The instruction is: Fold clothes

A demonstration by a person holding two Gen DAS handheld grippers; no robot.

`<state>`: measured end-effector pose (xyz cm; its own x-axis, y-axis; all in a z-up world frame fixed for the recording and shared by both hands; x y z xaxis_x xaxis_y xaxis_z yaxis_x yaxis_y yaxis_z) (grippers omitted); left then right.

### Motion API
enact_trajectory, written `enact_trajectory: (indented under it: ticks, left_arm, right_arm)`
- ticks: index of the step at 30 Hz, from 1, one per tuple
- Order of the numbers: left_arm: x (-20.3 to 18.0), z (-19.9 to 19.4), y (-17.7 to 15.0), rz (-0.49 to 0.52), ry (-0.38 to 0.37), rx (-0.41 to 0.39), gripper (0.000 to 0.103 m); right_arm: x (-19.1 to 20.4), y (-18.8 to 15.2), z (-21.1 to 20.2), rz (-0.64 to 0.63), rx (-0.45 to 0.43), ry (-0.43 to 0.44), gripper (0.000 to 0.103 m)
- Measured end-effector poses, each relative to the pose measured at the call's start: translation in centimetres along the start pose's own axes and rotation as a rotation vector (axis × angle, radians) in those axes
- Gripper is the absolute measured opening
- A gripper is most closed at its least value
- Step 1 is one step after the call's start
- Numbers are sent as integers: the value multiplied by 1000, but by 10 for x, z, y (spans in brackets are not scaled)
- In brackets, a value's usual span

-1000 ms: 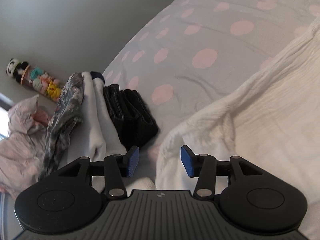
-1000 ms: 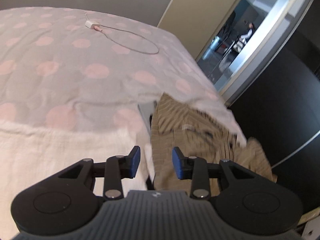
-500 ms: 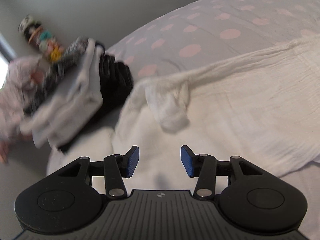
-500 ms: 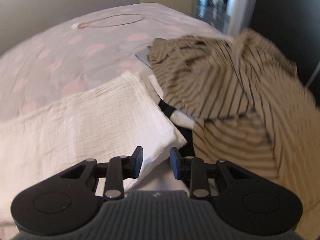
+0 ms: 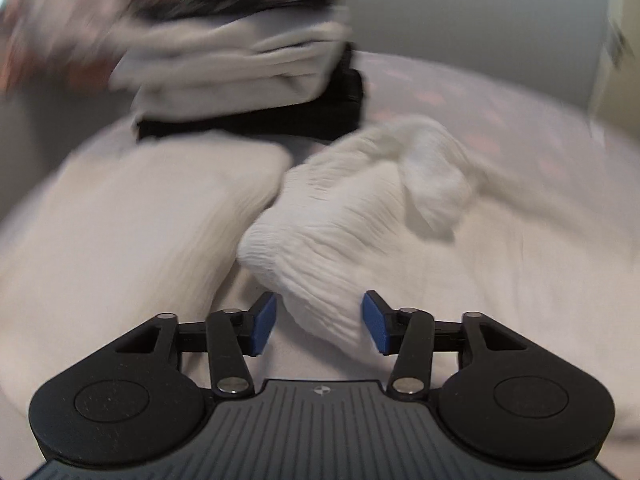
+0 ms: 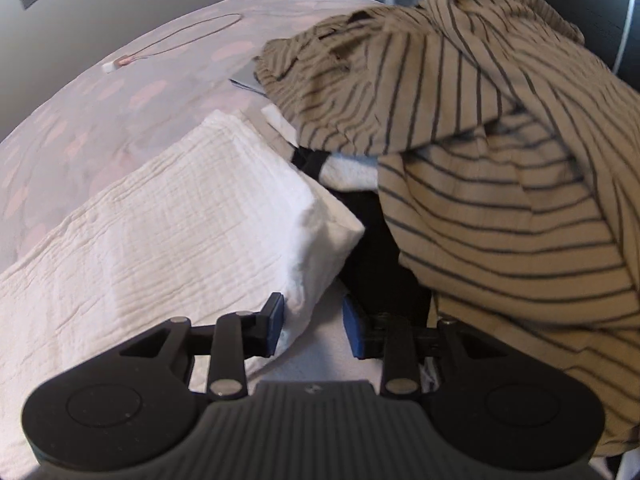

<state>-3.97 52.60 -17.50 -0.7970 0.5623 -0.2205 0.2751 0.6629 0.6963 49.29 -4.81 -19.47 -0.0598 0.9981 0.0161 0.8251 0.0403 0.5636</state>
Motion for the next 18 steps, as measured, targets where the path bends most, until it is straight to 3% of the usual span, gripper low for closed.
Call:
enact_trajectory:
  ticks: [5, 6, 7, 8, 9, 12, 14, 18]
  left_arm:
    - [23, 18, 3, -237, -53, 0, 60]
    - [25, 22, 4, -271, -64, -8, 58]
    - [28, 25, 6, -297, -72, -16, 47]
    - [28, 27, 7, -294, -62, -23, 38]
    - [28, 27, 8, -262, -27, -23, 22]
    - [20, 30, 8, -101, 81, -6, 20]
    - [15, 33, 6, -66, 96, 12, 19]
    - [4, 25, 4, 5, 135, 11, 29]
  right_arm:
    - [3, 4, 6, 41, -7, -12, 38]
    - [5, 5, 7, 42, -7, -17, 38]
    - [6, 7, 7, 42, -7, -22, 38]
    - [7, 8, 8, 41, -7, -27, 38]
    - [8, 9, 9, 38, -8, -32, 36]
    - [11, 14, 10, 16, -20, -44, 19]
    - [12, 16, 11, 16, -28, -41, 12]
    - [16, 19, 6, -3, -46, -46, 8]
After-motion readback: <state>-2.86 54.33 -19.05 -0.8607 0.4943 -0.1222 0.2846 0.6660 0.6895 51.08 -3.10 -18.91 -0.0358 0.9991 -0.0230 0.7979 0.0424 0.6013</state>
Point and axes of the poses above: each gripper's, at about its wrist camera, not at the fingertips, and z roughly the way its jaws point, x to its left, y to its top, the point moved 6 cm from there along z, roughly the way its jaws point, and after that the axes turned 9 degrees about -y, right-handed, at the moved point
